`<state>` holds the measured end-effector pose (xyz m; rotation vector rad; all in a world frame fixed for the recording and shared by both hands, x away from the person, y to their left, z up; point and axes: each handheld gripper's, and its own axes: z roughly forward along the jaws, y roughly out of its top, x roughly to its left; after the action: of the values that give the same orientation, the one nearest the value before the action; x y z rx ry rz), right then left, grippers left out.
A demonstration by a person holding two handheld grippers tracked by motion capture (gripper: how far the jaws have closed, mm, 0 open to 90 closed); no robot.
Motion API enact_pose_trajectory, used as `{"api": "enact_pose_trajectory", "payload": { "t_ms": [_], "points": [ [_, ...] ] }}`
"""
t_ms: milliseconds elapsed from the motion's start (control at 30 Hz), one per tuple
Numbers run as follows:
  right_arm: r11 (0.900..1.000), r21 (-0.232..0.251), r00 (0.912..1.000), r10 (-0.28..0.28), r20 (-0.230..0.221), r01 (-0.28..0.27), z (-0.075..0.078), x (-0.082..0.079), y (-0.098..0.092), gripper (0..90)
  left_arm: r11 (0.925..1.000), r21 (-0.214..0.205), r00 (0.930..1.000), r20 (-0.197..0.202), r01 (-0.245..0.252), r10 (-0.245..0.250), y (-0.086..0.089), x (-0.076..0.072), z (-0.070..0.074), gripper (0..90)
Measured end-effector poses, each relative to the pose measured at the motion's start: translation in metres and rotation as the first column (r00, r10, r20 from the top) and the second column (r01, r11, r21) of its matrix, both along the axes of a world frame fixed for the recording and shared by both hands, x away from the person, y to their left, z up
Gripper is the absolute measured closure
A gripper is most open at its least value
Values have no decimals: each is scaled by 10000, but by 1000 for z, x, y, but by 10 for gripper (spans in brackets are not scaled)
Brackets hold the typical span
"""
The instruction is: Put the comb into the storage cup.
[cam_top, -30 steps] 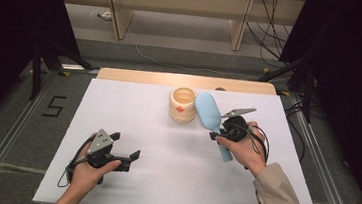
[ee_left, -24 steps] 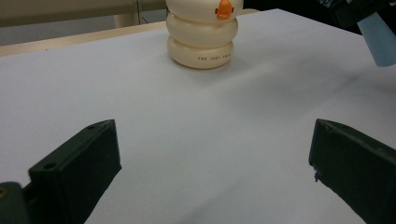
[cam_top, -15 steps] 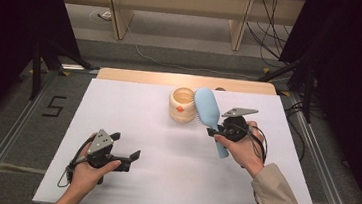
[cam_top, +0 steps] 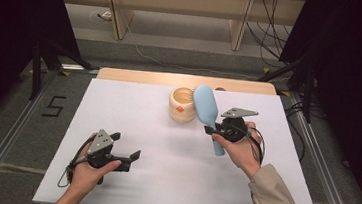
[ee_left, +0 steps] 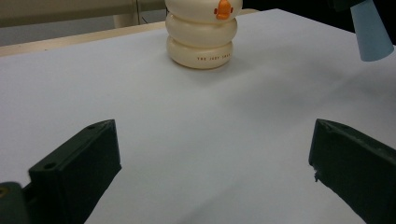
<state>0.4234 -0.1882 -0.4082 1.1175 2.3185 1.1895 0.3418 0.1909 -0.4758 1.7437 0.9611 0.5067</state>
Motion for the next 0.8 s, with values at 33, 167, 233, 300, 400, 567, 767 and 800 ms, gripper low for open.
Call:
{"api": "enact_pose_trajectory", "payload": {
  "t_ms": [33,167,233,300,400,567,767,800],
  "points": [
    [10000,71,10000,-8,88,8,1,0,0,702,10000,-4,10000,-3,-1,1,0,0,0,15],
    [9999,150,9999,-46,163,44,1,-1,1,702,10000,-9,10000,-8,2,-2,0,0,0,15],
    [9999,113,9995,-78,301,75,1,-2,2,702,10000,-14,10000,-9,4,-4,0,0,0,15],
    [9998,200,9991,-77,411,69,0,-2,3,702,10000,-11,10000,-8,2,-2,0,0,0,15],
    [9994,352,9988,-75,484,58,0,-3,5,703,10000,-7,10000,-1,7,-7,0,0,0,15],
    [9984,571,9987,-69,511,40,1,-4,6,703,10000,-15,10000,-9,5,-5,-1,0,0,15],
    [9960,890,9985,-129,538,81,0,-5,8,703,10000,-11,10000,-14,36,-36,-2,0,0,16],
    [9957,926,9983,-137,567,84,-1,-5,8,703,10000,-17,10000,-13,44,-44,-2,0,0,16]
  ]
}}
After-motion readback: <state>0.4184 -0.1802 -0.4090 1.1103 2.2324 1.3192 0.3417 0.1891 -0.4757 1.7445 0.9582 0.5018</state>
